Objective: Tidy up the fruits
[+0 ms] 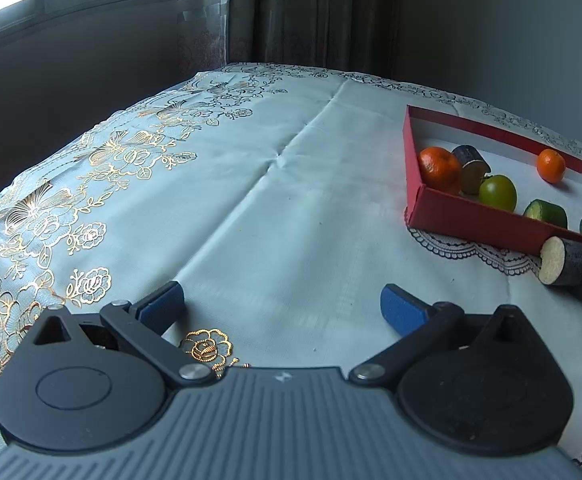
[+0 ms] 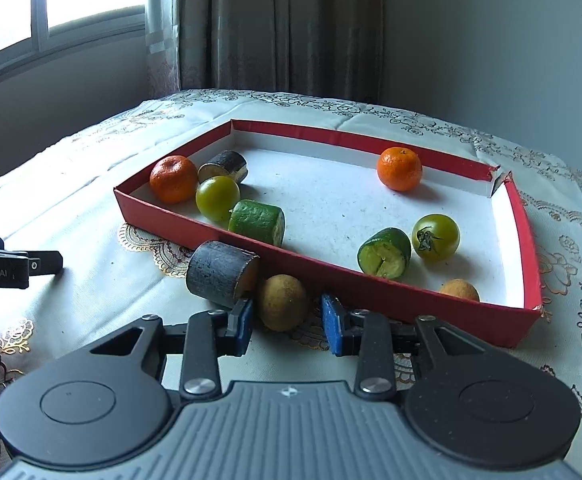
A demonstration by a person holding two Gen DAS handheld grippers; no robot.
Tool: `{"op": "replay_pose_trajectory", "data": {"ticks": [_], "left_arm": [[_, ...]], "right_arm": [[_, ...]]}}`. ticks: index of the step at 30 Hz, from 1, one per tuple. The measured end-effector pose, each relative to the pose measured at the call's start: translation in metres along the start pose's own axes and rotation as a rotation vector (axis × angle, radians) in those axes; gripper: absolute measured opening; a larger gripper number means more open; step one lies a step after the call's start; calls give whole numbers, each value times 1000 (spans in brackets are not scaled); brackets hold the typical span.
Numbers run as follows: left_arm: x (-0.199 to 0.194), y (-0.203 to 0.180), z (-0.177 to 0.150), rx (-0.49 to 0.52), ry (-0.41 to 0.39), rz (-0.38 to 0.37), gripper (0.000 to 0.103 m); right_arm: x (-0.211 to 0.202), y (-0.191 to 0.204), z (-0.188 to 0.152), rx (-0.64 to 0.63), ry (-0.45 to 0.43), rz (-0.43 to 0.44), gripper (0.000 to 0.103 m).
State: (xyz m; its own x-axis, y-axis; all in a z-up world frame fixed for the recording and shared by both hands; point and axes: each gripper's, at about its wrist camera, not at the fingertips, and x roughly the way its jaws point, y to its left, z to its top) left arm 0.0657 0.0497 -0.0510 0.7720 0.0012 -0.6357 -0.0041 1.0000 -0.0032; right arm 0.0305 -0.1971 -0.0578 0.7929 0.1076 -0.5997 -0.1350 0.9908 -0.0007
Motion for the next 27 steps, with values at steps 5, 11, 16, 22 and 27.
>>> {"op": "replay_pose_trajectory", "data": {"ticks": [5,11,16,22,27], "left_arm": [[0,-1,0,4,1,3,103],[0,0,0,4,1,3,103],[1,-1,0,4,2,3,103],[1,0,0,1,3,7,103],[3,-5,2,-14,5,41,103]], "right_arm": [[-3,-1,-1,7,-10,9,33],[-14,-3,-5,9,-27,25,33],[-31,-12,-5,17,-54,32,33],[-51,-27,8,25,-110,16,33],[-58,-40,20,40,-151,2,33]]}}
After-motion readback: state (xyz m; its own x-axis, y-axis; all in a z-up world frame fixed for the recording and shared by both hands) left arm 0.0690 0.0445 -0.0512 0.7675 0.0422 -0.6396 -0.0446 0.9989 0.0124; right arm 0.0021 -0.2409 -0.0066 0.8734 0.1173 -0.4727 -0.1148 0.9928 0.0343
